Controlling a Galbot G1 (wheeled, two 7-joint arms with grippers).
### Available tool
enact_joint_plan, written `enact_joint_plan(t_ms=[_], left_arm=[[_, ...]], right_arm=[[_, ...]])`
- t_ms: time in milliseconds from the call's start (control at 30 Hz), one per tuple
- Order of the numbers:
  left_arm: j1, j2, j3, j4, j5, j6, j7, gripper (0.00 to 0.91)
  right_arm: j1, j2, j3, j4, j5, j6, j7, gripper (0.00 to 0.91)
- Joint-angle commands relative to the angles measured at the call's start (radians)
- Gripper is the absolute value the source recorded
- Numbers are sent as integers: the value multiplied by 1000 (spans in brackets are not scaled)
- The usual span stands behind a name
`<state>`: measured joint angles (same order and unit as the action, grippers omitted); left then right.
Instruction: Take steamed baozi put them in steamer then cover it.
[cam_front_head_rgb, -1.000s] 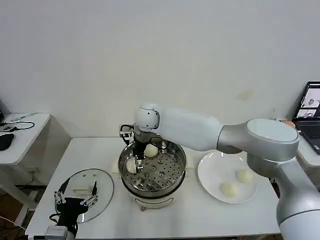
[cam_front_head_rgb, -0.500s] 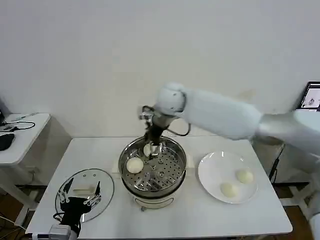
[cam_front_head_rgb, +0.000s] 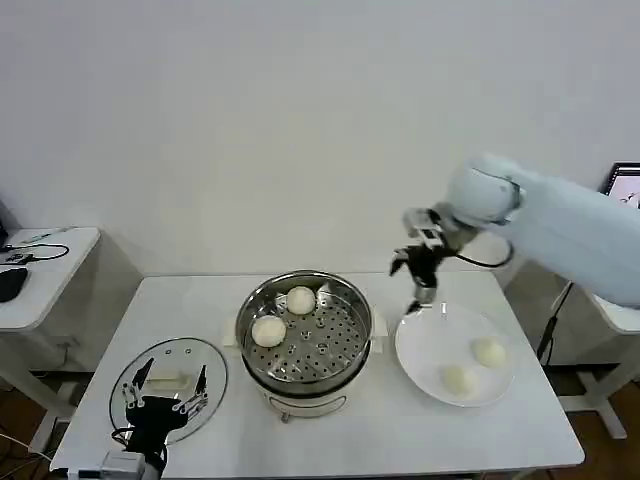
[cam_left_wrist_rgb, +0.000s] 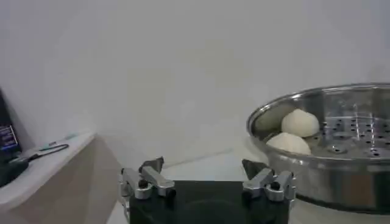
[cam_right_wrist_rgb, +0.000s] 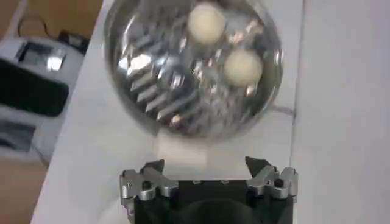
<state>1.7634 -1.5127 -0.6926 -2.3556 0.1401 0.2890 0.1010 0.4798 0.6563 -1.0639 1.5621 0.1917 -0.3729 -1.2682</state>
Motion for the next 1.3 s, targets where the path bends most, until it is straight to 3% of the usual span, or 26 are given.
enact_joint_plan(t_ms=[33,167,367,767,1067,1300], left_arm=[[9,-3,0,5,2,2,-2,907],[13,-3,-2,14,4,1,-3,907],[10,-3,-3,26,5,1,-2,907],[7,0,-2,46,10,1,-2,907],[4,-4,1,56,17,0,-2,907],[5,-5,0,63,17,-1,-3,907]], right_arm=[[-192,-161,52,40,-172,108,-37,907],[-275,-151,91,3,-257,152,-37,907],[-393,-142,160,2,-295,114,-26,907],[-578,-92,264,-111,-425,143,24,907],[-623,-35,300,-178,-452,145,78,907],[-620,-11,297,-188,-452,139,90,907]])
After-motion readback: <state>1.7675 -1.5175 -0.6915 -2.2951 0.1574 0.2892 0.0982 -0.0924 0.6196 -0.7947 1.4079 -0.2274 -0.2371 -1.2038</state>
